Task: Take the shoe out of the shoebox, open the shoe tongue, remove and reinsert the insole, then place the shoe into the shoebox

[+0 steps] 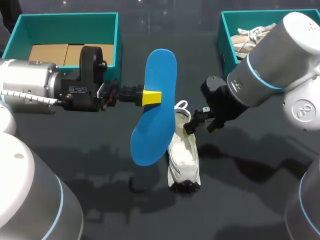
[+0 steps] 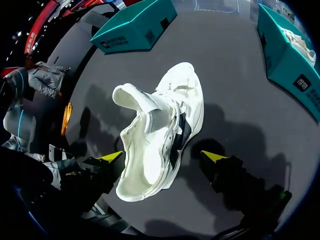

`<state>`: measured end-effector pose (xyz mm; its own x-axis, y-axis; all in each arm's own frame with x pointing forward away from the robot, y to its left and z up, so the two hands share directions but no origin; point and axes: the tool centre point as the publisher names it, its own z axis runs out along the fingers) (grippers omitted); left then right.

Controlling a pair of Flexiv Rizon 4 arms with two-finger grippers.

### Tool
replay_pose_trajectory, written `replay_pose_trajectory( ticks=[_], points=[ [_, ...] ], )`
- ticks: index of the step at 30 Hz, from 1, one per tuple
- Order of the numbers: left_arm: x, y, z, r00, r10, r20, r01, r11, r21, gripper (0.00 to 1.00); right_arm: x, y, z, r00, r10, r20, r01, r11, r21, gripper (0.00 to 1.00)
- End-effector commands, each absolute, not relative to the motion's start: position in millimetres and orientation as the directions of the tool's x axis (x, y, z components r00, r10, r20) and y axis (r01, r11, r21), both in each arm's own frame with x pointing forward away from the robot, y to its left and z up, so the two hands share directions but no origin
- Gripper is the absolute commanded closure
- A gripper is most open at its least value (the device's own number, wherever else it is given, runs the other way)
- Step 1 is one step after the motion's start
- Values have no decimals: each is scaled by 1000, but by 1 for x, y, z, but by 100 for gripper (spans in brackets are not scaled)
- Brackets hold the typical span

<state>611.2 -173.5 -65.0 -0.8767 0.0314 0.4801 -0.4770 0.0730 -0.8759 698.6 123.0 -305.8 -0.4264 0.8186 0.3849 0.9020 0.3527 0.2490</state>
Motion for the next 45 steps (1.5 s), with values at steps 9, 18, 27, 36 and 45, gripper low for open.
replay_pose_trajectory(
  ticks=[9,18,27,36,45],
  points=[
    [610,-174,-66,-877,30,480,-477,71,-876,100,704,109,-267,-407,721,561,909,260,325,0],
    [610,-174,-66,-877,30,480,-477,71,-876,100,705,106,-244,-409,593,694,909,201,364,0],
    [617,-176,-63,-940,42,338,-336,44,-941,100,706,107,-242,-408,576,708,910,200,362,0],
    [639,-183,-58,-994,7,-109,109,52,-993,100,714,107,-222,-368,450,814,930,163,330,0],
    [648,-187,-68,-852,113,-512,521,70,-851,100,721,105,-206,-327,321,889,944,156,291,0]
  ],
)
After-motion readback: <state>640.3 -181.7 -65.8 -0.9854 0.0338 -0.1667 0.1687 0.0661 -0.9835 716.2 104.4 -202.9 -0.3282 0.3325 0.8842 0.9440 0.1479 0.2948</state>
